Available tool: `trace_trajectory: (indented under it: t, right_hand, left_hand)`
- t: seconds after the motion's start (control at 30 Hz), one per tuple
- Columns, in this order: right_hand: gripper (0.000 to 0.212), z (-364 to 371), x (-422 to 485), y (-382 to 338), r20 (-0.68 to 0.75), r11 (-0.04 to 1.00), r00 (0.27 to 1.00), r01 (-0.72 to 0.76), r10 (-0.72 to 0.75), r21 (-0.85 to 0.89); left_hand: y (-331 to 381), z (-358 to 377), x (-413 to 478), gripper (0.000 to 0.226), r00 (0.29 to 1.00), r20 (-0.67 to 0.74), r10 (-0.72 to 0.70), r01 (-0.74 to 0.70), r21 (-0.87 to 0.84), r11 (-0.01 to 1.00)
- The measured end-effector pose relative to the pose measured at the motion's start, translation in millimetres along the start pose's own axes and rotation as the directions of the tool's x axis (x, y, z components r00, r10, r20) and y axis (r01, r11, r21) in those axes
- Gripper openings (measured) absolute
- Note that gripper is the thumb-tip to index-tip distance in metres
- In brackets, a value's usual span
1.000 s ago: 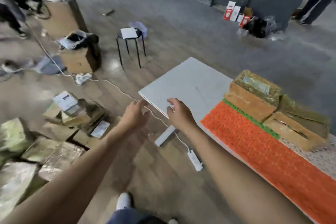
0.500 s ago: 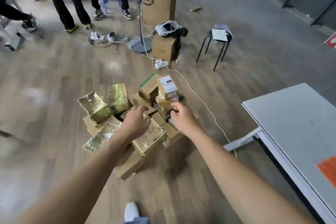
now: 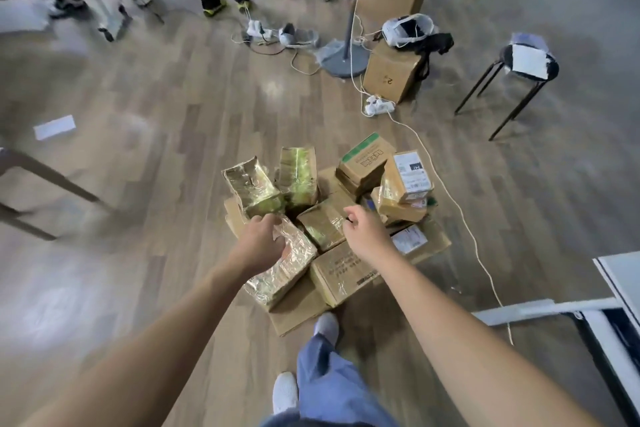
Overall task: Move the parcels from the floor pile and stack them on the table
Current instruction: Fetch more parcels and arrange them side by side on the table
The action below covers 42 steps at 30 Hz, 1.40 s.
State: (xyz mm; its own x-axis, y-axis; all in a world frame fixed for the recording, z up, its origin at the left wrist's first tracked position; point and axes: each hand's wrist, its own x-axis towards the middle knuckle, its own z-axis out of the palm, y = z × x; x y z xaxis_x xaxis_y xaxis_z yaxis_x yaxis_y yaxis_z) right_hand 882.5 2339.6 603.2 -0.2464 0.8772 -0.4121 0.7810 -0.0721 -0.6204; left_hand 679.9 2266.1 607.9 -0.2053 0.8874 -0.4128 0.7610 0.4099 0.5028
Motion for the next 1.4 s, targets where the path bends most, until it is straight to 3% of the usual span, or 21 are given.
trace_trajectory:
  t: [0.33,0.63,0.77,0.9,1.0,1.1,1.17,1.4]
  right_hand:
    - [0.041,52.7,108.2,-20.6,0.209,0.999,0.978,-0.028,0.021,0.030]
    - [0.044,133.6,210.8,-35.1,0.225,0.996,0.971,-0.073,0.082,-0.048]
    - [0.047,169.1,239.6,-29.5,0.195,0.986,0.967,-0.155,0.164,-0.060]
    - [0.047,201.4,236.5,-5.0,0.154,0.952,0.939,-0.298,0.306,-0.072]
    - [0.047,226.0,222.4,15.6,0.162,0.907,0.892,-0.412,0.421,-0.089]
    - [0.049,242.9,210.6,25.8,0.171,0.893,0.878,-0.430,0.448,-0.131]
    - [0.050,249.2,206.4,28.1,0.157,0.895,0.885,-0.415,0.438,-0.163]
    - [0.048,257.3,192.7,38.1,0.062,0.915,0.920,-0.377,0.388,-0.143]
  left_hand:
    - [-58.8,-16.2,91.1,0.040,0.960,0.058,-0.273,0.273,0.009,0.962]
    - [-126.5,12.6,204.7,0.048,0.893,0.153,-0.423,0.450,-0.305,0.839]
    - [-166.8,29.0,249.4,0.065,0.870,0.258,-0.420,0.490,-0.351,0.798]
    - [-203.7,54.3,261.9,0.064,0.831,0.380,-0.406,0.501,-0.198,0.842]
    - [-220.3,72.2,257.2,0.052,0.811,0.513,-0.280,0.468,-0.282,0.837]
    - [-231.6,84.6,251.7,0.084,0.798,0.589,-0.128,0.405,-0.366,0.838]
    - [-236.4,91.1,247.1,0.098,0.812,0.578,-0.080,0.346,-0.365,0.864]
    - [-236.7,102.9,246.4,0.097,0.904,0.423,-0.067,0.271,-0.444,0.854]
